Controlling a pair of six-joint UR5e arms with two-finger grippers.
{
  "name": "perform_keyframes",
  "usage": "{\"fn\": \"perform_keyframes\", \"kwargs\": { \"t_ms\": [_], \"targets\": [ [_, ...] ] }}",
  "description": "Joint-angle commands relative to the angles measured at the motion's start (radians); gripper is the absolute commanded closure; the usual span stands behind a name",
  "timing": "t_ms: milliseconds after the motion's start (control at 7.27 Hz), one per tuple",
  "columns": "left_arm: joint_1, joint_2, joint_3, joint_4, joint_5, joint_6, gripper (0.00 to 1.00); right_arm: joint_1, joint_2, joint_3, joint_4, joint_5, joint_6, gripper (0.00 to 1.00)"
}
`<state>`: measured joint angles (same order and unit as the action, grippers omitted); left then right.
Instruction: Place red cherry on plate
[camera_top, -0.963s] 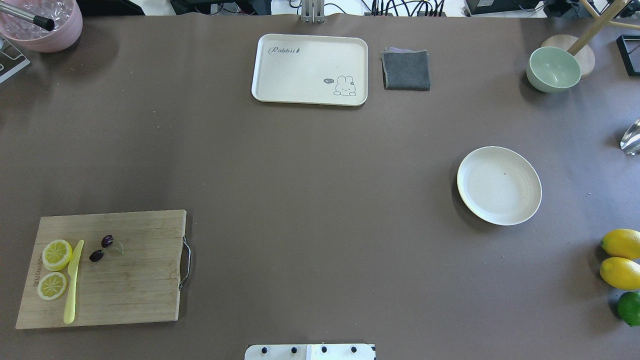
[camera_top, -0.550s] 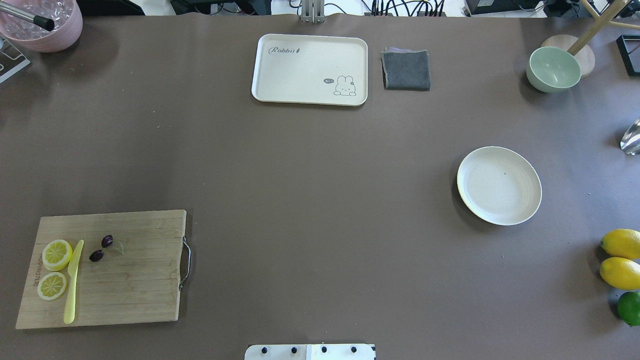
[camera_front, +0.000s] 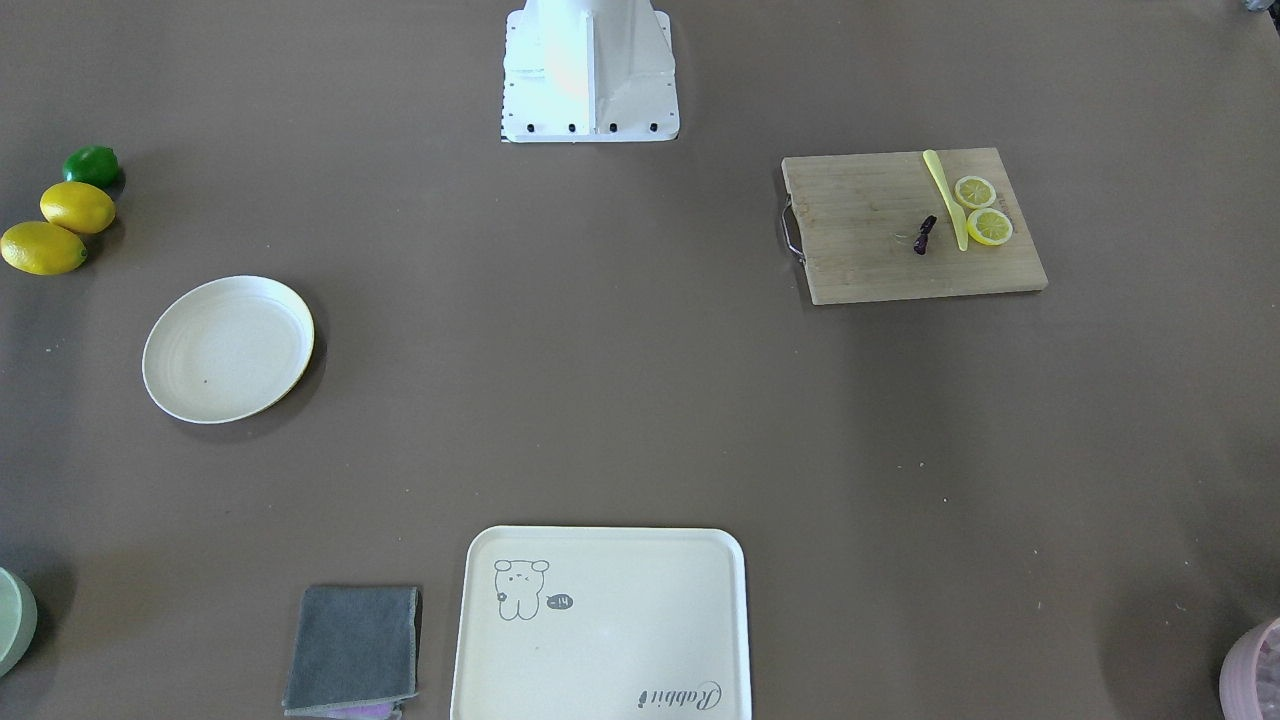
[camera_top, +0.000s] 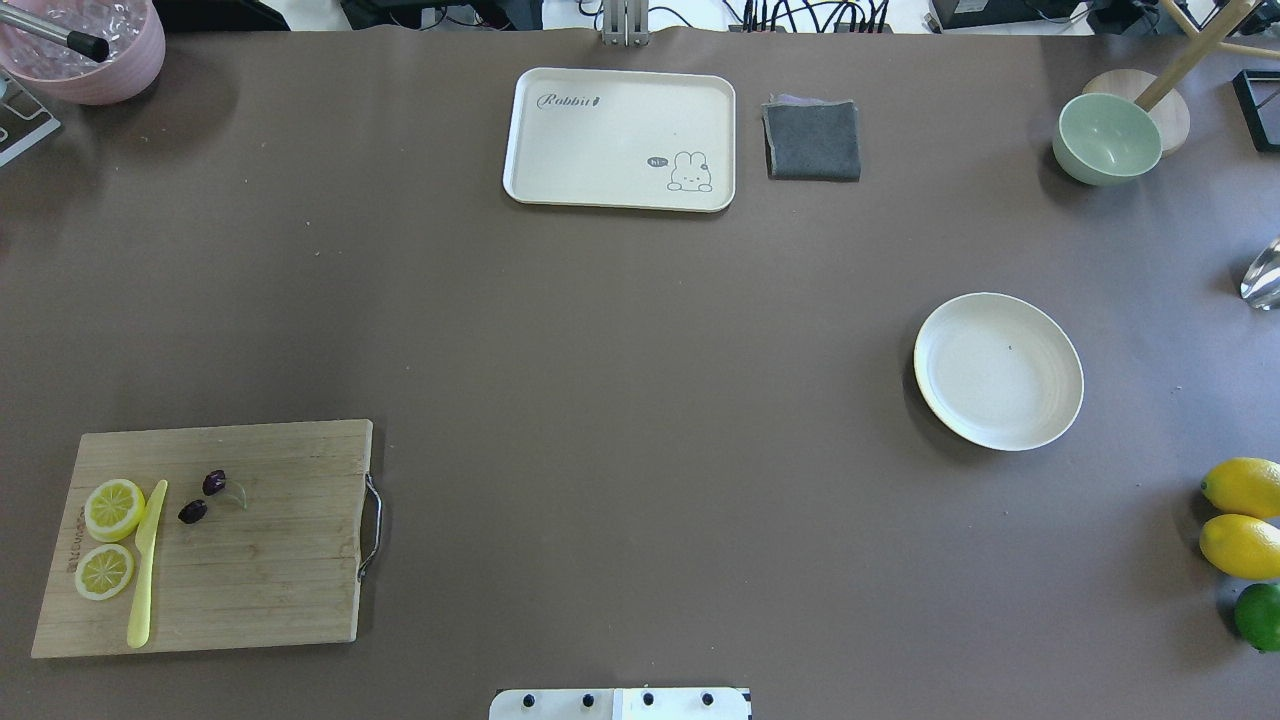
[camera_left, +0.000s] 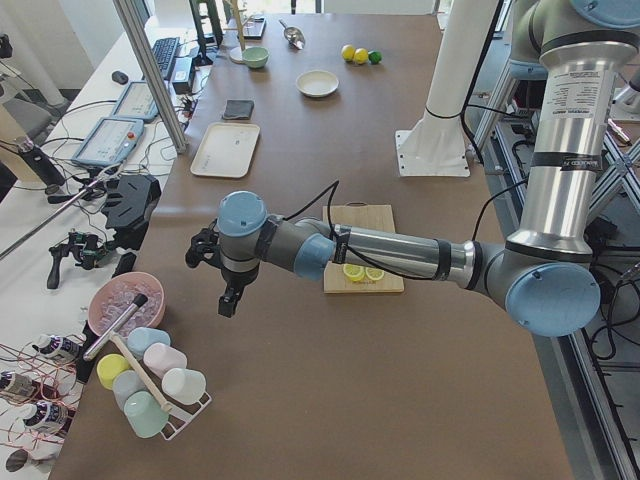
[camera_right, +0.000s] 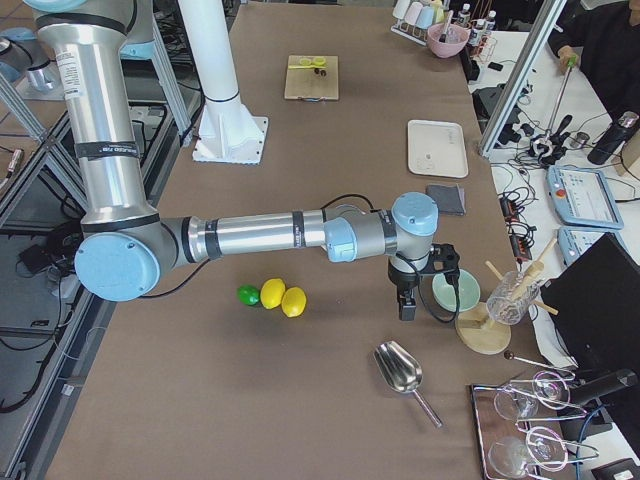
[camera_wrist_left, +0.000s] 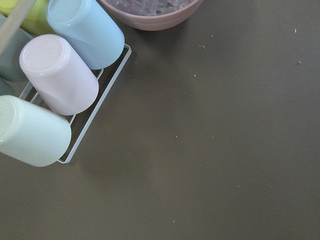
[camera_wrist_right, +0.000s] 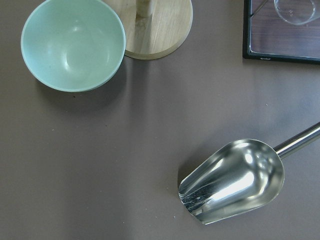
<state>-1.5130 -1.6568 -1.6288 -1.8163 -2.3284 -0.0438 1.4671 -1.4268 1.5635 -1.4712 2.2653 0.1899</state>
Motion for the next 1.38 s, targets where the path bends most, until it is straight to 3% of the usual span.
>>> {"fn": "perform_keyframes", "kwargs": {
  "t_ms": [0,138,275,688,962,1238],
  "targets": [
    [0.02,-0.003,-0.014,-0.107,-0.003,-0.203,0.02,-0.103,0.016,0.0,0.149,0.003,0.133,0.0],
    [0.037,0.0,0.001,-0.238,0.0,-0.246,0.02,-0.176,0.017,-0.002,0.251,0.0,0.249,0.0],
    [0.037,-0.001,0.045,-0.285,-0.002,-0.248,0.02,-0.239,0.016,-0.002,0.335,-0.004,0.341,0.0],
    [0.042,0.012,0.133,-0.412,0.0,-0.284,0.02,-0.364,0.002,0.015,0.434,0.003,0.402,0.0],
    [0.042,0.012,0.152,-0.434,0.0,-0.306,0.02,-0.428,-0.027,0.015,0.463,0.0,0.399,0.0],
    [0.042,0.012,0.152,-0.434,0.0,-0.307,0.02,-0.481,-0.102,0.013,0.573,-0.009,0.399,0.0]
  ]
}}
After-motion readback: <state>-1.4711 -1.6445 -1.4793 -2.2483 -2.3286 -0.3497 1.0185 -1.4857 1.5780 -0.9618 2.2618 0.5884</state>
